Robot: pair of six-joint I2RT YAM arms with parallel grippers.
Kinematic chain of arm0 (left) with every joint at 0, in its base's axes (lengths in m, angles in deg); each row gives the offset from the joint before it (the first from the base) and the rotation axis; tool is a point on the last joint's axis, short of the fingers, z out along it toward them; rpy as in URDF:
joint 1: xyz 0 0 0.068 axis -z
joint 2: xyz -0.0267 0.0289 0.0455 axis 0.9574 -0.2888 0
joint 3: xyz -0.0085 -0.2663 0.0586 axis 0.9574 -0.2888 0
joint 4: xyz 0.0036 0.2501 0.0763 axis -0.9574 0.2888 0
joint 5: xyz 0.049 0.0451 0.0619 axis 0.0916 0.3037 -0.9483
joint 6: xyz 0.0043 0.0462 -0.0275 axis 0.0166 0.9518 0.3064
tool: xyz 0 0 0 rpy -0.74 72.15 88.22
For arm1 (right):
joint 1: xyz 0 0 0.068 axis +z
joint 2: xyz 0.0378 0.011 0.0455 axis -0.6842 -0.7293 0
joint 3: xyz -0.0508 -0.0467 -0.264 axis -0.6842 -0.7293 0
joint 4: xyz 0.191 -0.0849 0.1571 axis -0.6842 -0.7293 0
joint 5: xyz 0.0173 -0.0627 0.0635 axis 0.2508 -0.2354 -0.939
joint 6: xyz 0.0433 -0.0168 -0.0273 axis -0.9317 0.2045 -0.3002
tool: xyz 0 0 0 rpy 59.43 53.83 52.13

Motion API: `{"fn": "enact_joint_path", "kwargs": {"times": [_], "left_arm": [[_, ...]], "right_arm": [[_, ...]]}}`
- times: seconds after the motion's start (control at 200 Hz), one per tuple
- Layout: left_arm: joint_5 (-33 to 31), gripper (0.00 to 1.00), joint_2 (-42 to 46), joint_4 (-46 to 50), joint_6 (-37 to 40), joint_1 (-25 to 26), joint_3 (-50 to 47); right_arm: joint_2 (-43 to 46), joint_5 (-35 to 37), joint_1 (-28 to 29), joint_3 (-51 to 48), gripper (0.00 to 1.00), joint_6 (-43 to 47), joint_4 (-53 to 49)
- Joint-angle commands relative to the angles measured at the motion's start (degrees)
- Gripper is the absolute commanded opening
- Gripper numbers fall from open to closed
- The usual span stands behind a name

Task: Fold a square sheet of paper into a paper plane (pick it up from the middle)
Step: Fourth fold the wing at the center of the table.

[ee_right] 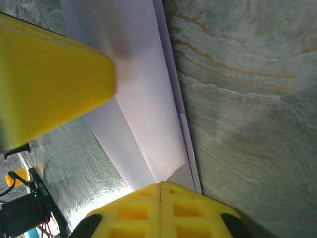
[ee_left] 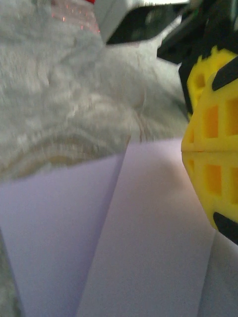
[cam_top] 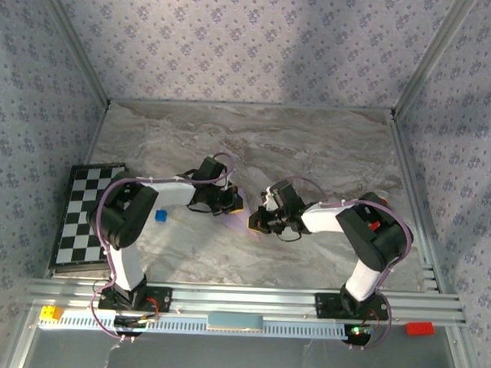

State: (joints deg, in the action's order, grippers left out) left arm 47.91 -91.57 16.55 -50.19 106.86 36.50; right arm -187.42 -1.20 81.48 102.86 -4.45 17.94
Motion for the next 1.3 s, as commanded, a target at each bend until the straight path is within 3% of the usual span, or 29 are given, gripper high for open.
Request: {"fn": "enact_joint_path", "kwargs": {"times": [0.0,0.155,0.51,0.745,0.984,1.139,1.294], "left_arm": [[-0.81,0.03,-1.52,-1.21,0.25,-0.25,-0.47],[-3.8,0.02,-1.86,-0.4,0.71,-2.15,-1.37],[-2.06,0.02,-5.17,3.16,6.61,-11.38,3.17],[-1.69,0.02,-3.98,5.9,7.76,-14.4,5.92],[-0.62,0.03,2.47,7.52,6.67,-12.39,7.2],[-1.52,0.02,4.32,7.23,6.1,-6.11,6.27],[-2.6,0.0,-0.1,4.69,3.38,-1.0,5.3]], "right_arm": [[-1.66,3.46,0.01,-2.5,0.0,-0.31,-5.65],[-1.76,3.59,0.02,-3.64,0.0,-0.4,-5.04],[-1.42,4.54,-0.14,-5.04,0.0,-0.19,-5.49],[-1.08,3.72,-0.17,-4.64,0.0,-0.3,-4.86],[-1.47,3.41,-0.26,-4.29,0.0,-0.5,-4.4],[-1.42,3.61,-0.31,-4.18,0.0,-0.68,-4.42],[-0.62,2.94,-0.32,-3.53,0.0,-0.7,-4.34]]}}
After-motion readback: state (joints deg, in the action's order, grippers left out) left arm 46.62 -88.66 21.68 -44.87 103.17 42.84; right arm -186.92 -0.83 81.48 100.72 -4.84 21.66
